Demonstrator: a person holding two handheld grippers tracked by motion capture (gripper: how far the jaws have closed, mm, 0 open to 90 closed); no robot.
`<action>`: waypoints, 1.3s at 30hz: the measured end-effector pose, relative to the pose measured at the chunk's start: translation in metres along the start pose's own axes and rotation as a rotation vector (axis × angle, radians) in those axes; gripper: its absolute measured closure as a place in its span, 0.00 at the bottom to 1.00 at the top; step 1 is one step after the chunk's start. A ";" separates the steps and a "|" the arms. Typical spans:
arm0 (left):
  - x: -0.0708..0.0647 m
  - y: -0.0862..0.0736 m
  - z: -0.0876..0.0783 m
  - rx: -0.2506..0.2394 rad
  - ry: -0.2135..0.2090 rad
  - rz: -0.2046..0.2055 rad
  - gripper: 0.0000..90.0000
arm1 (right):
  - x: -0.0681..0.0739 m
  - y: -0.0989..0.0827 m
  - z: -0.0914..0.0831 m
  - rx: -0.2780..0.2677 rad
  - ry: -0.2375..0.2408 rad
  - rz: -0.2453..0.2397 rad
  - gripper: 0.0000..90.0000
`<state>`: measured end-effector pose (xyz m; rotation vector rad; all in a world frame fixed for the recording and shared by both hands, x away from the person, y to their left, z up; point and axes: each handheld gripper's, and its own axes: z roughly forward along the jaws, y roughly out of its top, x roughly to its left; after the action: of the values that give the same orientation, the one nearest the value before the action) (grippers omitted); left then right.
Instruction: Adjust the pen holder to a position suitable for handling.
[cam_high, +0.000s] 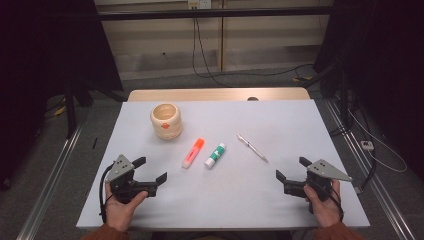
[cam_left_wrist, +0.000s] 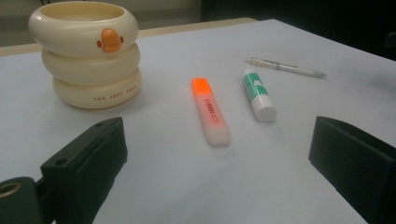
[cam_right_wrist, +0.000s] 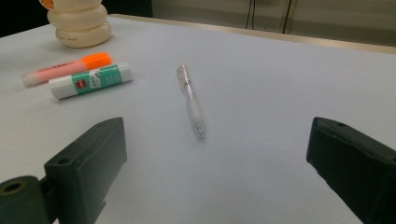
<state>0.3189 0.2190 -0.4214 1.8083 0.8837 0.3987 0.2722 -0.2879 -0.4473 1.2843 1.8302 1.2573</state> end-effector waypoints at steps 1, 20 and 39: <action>0.000 0.000 0.000 -0.001 -0.002 -0.005 0.04 | 0.000 0.000 0.000 0.000 0.000 0.000 0.05; 0.007 0.017 0.002 0.002 -0.015 0.014 0.05 | 0.002 0.000 0.000 0.013 0.025 0.008 0.05; 0.026 0.049 0.030 0.066 -0.015 0.016 0.05 | 0.002 0.000 0.001 0.020 0.039 0.009 0.05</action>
<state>0.3744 0.2092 -0.3927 1.8778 0.8815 0.3696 0.2725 -0.2855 -0.4474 1.2888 1.8703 1.2803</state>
